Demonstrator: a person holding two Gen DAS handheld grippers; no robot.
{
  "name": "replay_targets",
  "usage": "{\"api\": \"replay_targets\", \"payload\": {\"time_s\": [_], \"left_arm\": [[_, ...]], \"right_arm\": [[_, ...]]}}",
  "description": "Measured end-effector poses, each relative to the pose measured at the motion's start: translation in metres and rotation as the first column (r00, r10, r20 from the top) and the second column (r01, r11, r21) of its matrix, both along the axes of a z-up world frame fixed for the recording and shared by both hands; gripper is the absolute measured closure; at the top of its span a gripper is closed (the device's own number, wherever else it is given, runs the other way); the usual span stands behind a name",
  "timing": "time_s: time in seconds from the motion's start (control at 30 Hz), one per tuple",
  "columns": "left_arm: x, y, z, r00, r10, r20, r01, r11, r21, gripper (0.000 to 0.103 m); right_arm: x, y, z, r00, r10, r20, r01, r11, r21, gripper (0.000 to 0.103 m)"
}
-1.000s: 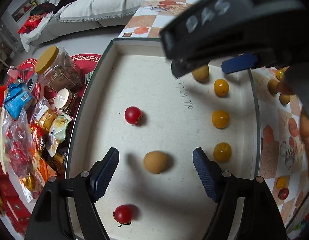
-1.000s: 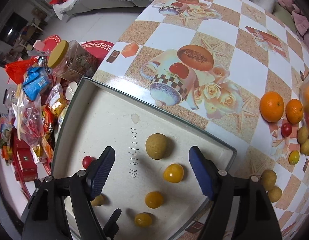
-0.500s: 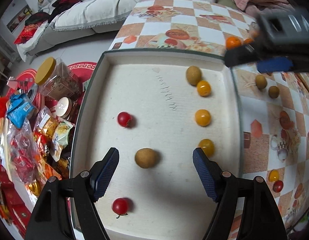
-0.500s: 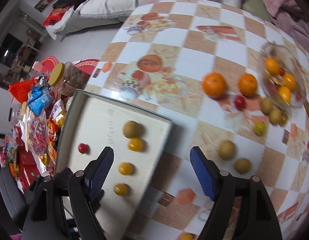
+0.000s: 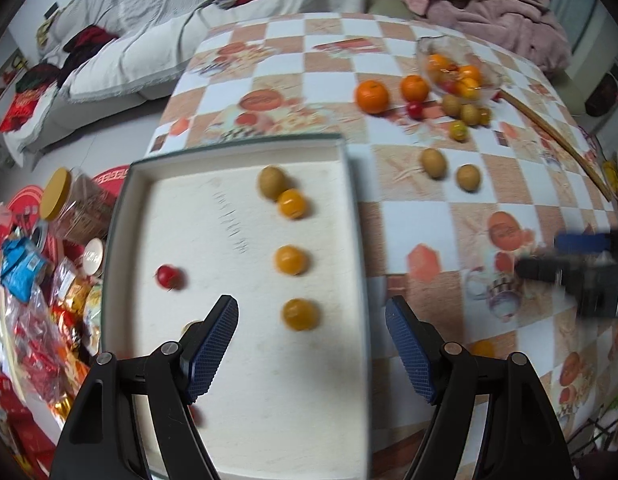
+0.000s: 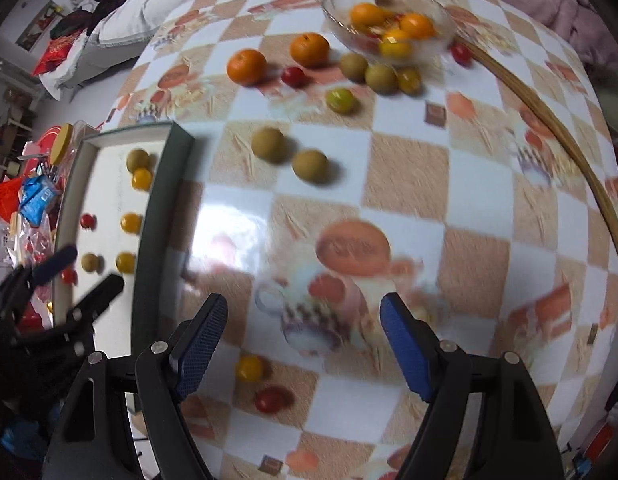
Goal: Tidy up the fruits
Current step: 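Move both tools back toward the loose cherry tomatoes on the table, then grasp a red cherry tomato with the right tool while the left tool grasps a yellow one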
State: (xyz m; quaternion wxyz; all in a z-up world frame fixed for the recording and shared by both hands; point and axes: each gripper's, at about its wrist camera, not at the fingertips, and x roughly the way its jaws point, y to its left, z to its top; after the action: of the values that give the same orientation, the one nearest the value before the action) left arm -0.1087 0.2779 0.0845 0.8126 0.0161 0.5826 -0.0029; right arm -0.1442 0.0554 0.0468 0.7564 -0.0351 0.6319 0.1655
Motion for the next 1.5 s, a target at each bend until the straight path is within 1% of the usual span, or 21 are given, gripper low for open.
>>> {"api": "replay_targets", "payload": {"time_s": [0.1, 0.3, 0.37, 0.47, 0.57, 0.63, 0.73, 0.8, 0.87, 0.9, 0.93, 1.0, 1.1, 1.2, 1.33, 1.43, 1.5], "left_arm": [[0.003, -0.015, 0.002, 0.999, -0.035, -0.001, 0.035, 0.999, -0.022, 0.026], [-0.006, -0.045, -0.005, 0.991, -0.131, -0.036, 0.128, 0.989, -0.08, 0.026], [-0.009, -0.052, -0.008, 0.987, -0.151, -0.048, 0.147, 0.986, -0.076, 0.026], [-0.01, -0.054, -0.011, 0.988, -0.142, -0.065, 0.137, 0.988, -0.072, 0.026], [-0.01, -0.053, -0.012, 0.989, -0.128, -0.071, 0.124, 0.991, -0.055, 0.026], [-0.009, -0.051, -0.012, 0.99, -0.124, -0.073, 0.121, 0.992, -0.044, 0.026], [-0.008, -0.048, -0.013, 0.99, -0.116, -0.078, 0.114, 0.993, -0.032, 0.026], [-0.007, -0.047, -0.014, 0.99, -0.11, -0.084, 0.108, 0.994, -0.031, 0.026], [-0.007, -0.048, -0.014, 0.99, -0.109, -0.087, 0.107, 0.994, -0.027, 0.026], [-0.008, -0.049, -0.015, 0.99, -0.112, -0.088, 0.11, 0.994, -0.025, 0.026], [-0.008, -0.05, -0.015, 0.989, -0.115, -0.09, 0.113, 0.993, -0.024, 0.026], [-0.008, -0.052, -0.015, 0.989, -0.119, -0.09, 0.118, 0.993, -0.023, 0.026], [-0.009, -0.056, -0.016, 0.987, -0.13, -0.092, 0.129, 0.991, -0.027, 0.026], [-0.012, -0.065, -0.019, 0.982, -0.163, -0.097, 0.161, 0.987, -0.031, 0.026], [-0.021, -0.084, -0.025, 0.969, -0.223, -0.111, 0.219, 0.975, -0.042, 0.026], [-0.026, -0.098, -0.035, 0.959, -0.252, -0.131, 0.248, 0.968, -0.043, 0.026], [-0.026, -0.106, -0.04, 0.955, -0.261, -0.141, 0.257, 0.965, -0.043, 0.026]], "right_arm": [[-0.02, -0.007, -0.007, 1.0, 0.024, -0.009, -0.024, 1.0, -0.013, 0.021], [-0.066, -0.011, -0.02, 0.991, 0.13, 0.01, -0.13, 0.991, -0.04, 0.022], [-0.076, -0.01, -0.025, 0.988, 0.156, 0.012, -0.156, 0.987, -0.039, 0.031], [-0.083, -0.006, -0.037, 0.986, 0.168, 0.0, -0.168, 0.985, -0.024, 0.038], [-0.086, -0.001, -0.044, 0.985, 0.175, 0.003, -0.175, 0.984, -0.011, 0.042], [-0.09, 0.004, -0.045, 0.983, 0.185, 0.017, -0.185, 0.983, -0.007, 0.043], [-0.094, 0.01, -0.046, 0.979, 0.199, 0.052, -0.198, 0.98, -0.02, 0.043], [-0.094, 0.016, -0.046, 0.975, 0.207, 0.075, -0.204, 0.978, -0.045, 0.048], [-0.092, 0.024, -0.046, 0.972, 0.214, 0.098, -0.207, 0.975, -0.08, 0.057], [-0.092, 0.024, -0.046, 0.971, 0.214, 0.107, -0.204, 0.974, -0.094, 0.065], [-0.092, 0.023, -0.046, 0.971, 0.211, 0.114, -0.199, 0.974, -0.112, 0.077], [-0.089, 0.02, -0.047, 0.974, 0.19, 0.122, -0.174, 0.976, -0.132, 0.077], [-0.083, 0.001, -0.046, 0.983, 0.135, 0.124, -0.116, 0.982, -0.148, 0.077], [-0.074, -0.021, -0.046, 0.99, 0.073, 0.12, -0.053, 0.986, -0.16, 0.077], [-0.063, -0.048, -0.045, 0.994, -0.01, 0.106, 0.026, 0.988, -0.155, 0.077], [-0.06, -0.057, -0.045, 0.995, -0.036, 0.098, 0.05, 0.988, -0.147, 0.077], [-0.06, -0.061, -0.045, 0.995, -0.035, 0.096, 0.049, 0.988, -0.147, 0.077]]}}
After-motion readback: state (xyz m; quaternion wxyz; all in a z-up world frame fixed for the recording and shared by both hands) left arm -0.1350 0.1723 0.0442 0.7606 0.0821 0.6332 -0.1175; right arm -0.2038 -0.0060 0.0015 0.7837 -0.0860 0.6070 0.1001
